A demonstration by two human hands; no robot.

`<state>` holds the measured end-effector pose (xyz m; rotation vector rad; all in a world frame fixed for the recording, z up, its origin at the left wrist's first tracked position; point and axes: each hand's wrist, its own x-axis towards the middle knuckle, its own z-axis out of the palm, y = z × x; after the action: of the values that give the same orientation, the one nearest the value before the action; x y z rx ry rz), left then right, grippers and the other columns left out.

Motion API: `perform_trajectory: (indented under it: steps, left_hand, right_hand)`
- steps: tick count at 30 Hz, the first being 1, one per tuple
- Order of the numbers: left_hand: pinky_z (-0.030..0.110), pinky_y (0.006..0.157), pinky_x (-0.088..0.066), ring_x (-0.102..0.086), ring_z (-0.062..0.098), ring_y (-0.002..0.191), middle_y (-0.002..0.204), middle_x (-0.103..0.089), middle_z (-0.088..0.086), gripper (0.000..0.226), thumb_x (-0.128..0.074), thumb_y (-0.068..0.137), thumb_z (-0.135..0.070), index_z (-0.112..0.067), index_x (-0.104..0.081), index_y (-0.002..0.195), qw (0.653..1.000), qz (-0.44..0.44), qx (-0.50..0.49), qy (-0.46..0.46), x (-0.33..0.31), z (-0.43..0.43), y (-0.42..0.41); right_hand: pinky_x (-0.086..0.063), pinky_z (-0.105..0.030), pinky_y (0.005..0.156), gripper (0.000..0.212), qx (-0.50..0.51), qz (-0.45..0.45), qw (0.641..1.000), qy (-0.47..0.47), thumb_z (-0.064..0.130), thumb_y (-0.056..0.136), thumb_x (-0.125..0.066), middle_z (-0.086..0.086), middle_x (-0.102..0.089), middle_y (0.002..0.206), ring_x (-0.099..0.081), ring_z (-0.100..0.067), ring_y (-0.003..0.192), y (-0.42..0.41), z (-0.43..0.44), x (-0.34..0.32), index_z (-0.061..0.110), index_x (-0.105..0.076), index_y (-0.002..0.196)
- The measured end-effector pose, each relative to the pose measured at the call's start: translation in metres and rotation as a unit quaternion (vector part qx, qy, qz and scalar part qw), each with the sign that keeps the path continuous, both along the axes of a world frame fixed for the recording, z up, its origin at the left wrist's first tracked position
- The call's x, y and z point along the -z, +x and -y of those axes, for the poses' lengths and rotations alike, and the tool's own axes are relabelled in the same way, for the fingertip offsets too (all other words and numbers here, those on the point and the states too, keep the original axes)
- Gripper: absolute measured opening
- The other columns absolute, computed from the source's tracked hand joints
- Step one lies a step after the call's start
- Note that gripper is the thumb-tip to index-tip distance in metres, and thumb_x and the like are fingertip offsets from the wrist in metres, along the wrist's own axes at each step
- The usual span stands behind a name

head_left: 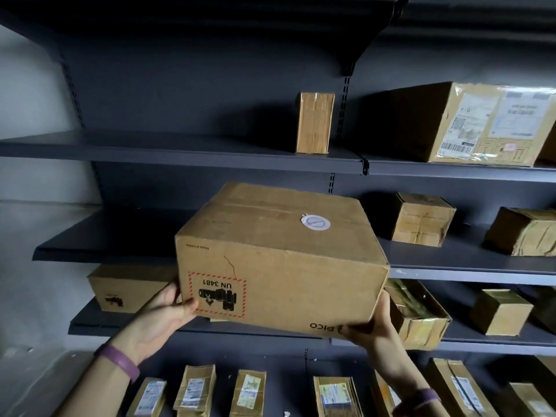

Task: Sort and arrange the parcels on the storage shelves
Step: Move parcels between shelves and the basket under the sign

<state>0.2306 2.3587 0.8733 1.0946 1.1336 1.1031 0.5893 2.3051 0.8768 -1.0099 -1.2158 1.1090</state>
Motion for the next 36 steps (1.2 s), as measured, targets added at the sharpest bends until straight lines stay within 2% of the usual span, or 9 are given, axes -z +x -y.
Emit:
perform_trajectory:
  steps: [4, 9, 13, 19, 23, 26, 29, 31, 36]
  left_hand:
    - [0.036, 0.1, -0.042, -0.057, 0.017, 0.116, 0.128, -0.06, 0.003, 0.052, -0.045, 0.092, 0.006, -0.021, -0.042, 0.136, 0.999, 0.027, -0.01, 0.019, 0.001, -0.004, 0.002]
    - [0.037, 0.091, -0.045, -0.061, 0.013, 0.103, 0.11, -0.067, -0.005, 0.049, -0.036, 0.097, 0.008, -0.033, -0.061, 0.11, 0.984, 0.162, -0.077, 0.013, 0.002, -0.026, 0.008]
    - [0.041, 0.088, -0.048, -0.06, 0.018, 0.102, 0.109, -0.064, 0.0, 0.052, -0.033, 0.097, 0.008, -0.032, -0.064, 0.105, 0.967, 0.223, -0.124, -0.009, 0.007, -0.051, 0.013]
    - [0.04, 0.079, -0.054, -0.063, 0.026, 0.108, 0.114, -0.069, 0.009, 0.062, -0.034, 0.092, 0.016, -0.034, -0.067, 0.11, 0.96, 0.251, -0.11, -0.056, 0.021, -0.072, 0.009]
    - [0.04, 0.071, -0.057, -0.065, 0.023, 0.096, 0.097, -0.073, 0.005, 0.06, -0.039, 0.093, 0.01, -0.033, -0.078, 0.084, 0.954, 0.271, -0.123, -0.043, 0.021, -0.066, 0.01]
    - [0.039, 0.07, -0.06, -0.068, 0.03, 0.102, 0.113, -0.07, 0.014, 0.039, -0.049, 0.086, 0.003, -0.016, -0.064, 0.116, 0.96, 0.275, -0.056, -0.004, 0.02, -0.051, 0.008]
    - [0.047, 0.085, -0.056, -0.06, 0.036, 0.116, 0.126, -0.06, 0.022, 0.045, -0.046, 0.093, -0.027, -0.016, -0.046, 0.136, 0.952, 0.305, 0.013, 0.017, 0.015, -0.038, 0.005]
    - [0.047, 0.091, -0.053, -0.055, 0.035, 0.123, 0.134, -0.056, 0.02, 0.053, -0.038, 0.095, -0.046, -0.024, -0.039, 0.143, 0.961, 0.271, 0.048, 0.026, 0.008, -0.037, 0.005]
    - [0.05, 0.082, -0.056, -0.061, 0.036, 0.116, 0.135, -0.055, 0.02, 0.051, -0.045, 0.094, -0.049, -0.033, -0.037, 0.142, 0.958, 0.28, 0.026, -0.052, 0.004, -0.05, 0.015]
  right_hand:
    - [-0.055, -0.046, 0.089, 0.079, -0.005, 0.031, 0.999, 0.038, -0.019, 0.077, -0.064, -0.004, -0.051, 0.126, -0.051, -0.03, 0.118, -0.001, -0.004, -0.004, 0.029, -0.034, 0.132]
    - [-0.044, -0.04, 0.108, 0.085, 0.033, 0.051, 0.99, 0.13, 0.012, 0.075, -0.075, 0.009, -0.034, 0.155, -0.034, -0.013, 0.143, -0.025, -0.003, -0.016, 0.035, -0.033, 0.146]
    - [-0.026, -0.037, 0.113, 0.083, 0.161, 0.278, 0.914, 0.25, 0.058, 0.076, -0.071, 0.02, -0.025, 0.158, -0.024, -0.017, 0.143, -0.05, 0.002, -0.023, 0.039, -0.031, 0.147]
    - [-0.019, -0.036, 0.113, 0.077, 0.24, 0.389, 0.83, 0.319, 0.071, 0.083, -0.051, 0.015, -0.02, 0.161, -0.026, -0.031, 0.137, -0.081, 0.011, -0.013, 0.046, -0.021, 0.149]
    - [-0.013, -0.043, 0.12, 0.088, 0.195, 0.269, 0.903, 0.272, 0.066, 0.079, -0.061, 0.018, -0.013, 0.162, -0.007, -0.027, 0.151, -0.077, 0.005, -0.006, 0.047, -0.014, 0.151]
    - [-0.035, -0.032, 0.115, 0.078, 0.232, 0.068, 0.939, 0.246, 0.04, 0.079, -0.076, 0.017, -0.039, 0.152, -0.034, -0.014, 0.144, -0.058, -0.007, -0.011, 0.048, -0.035, 0.144]
    - [-0.052, -0.026, 0.095, 0.058, 0.211, -0.077, 0.96, 0.169, 0.028, 0.08, -0.072, 0.012, -0.062, 0.132, -0.06, -0.01, 0.121, -0.025, -0.026, -0.018, 0.045, -0.054, 0.133]
    - [-0.055, -0.037, 0.093, 0.049, 0.182, -0.149, 0.966, 0.111, 0.027, 0.083, -0.067, 0.001, -0.065, 0.129, -0.062, -0.016, 0.114, -0.006, -0.038, -0.017, 0.036, -0.058, 0.131]
    - [-0.059, -0.031, 0.072, 0.034, 0.118, -0.219, 0.968, 0.043, 0.025, 0.095, -0.053, -0.009, -0.065, 0.112, -0.06, -0.021, 0.098, 0.012, -0.051, -0.001, 0.018, -0.058, 0.128]
